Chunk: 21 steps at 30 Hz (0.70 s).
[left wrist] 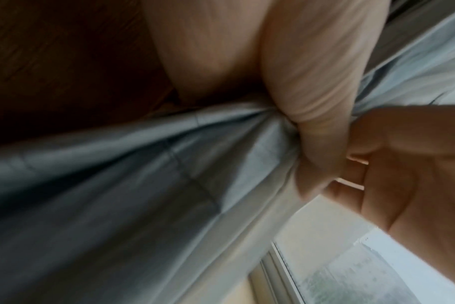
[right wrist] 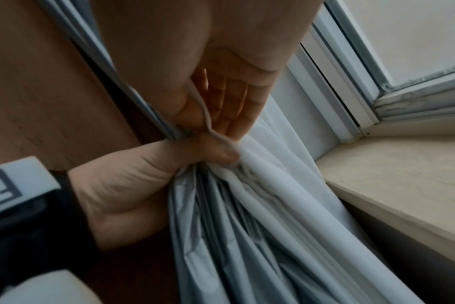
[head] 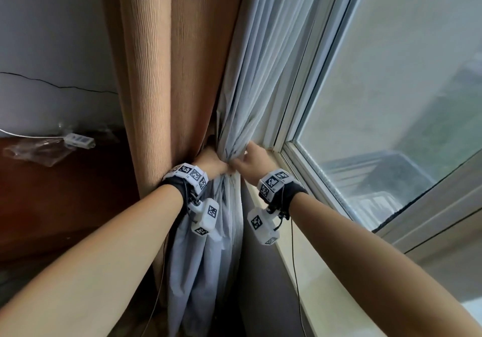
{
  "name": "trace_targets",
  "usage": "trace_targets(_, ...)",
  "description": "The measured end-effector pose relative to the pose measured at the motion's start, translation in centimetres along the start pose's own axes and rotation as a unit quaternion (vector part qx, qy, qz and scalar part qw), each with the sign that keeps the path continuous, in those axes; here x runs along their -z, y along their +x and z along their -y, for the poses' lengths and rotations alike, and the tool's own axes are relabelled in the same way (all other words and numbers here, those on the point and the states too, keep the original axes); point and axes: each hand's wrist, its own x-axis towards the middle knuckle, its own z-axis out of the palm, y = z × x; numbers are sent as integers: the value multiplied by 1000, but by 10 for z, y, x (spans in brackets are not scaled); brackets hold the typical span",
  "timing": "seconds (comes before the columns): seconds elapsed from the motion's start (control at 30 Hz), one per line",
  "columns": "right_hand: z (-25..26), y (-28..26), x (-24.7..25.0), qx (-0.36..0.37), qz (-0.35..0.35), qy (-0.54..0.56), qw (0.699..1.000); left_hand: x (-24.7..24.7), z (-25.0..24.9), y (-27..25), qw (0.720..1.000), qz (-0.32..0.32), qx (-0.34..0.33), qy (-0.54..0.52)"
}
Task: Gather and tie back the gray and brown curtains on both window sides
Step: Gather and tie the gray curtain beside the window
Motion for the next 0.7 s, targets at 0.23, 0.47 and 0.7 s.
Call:
trace_targets(0.23, 7, -1, 3, 32, 56, 43, 997, 7, -12, -22, 999, -32, -3, -9)
trace_targets(0.47, -22, 14, -5, -149, -17, 226, 962, 27, -15, -37, 996, -47, 52, -62)
trace_targets(0.7, -7, 24, -23, -187, 134, 380, 896, 42, -7, -38, 995, -7, 65, -73)
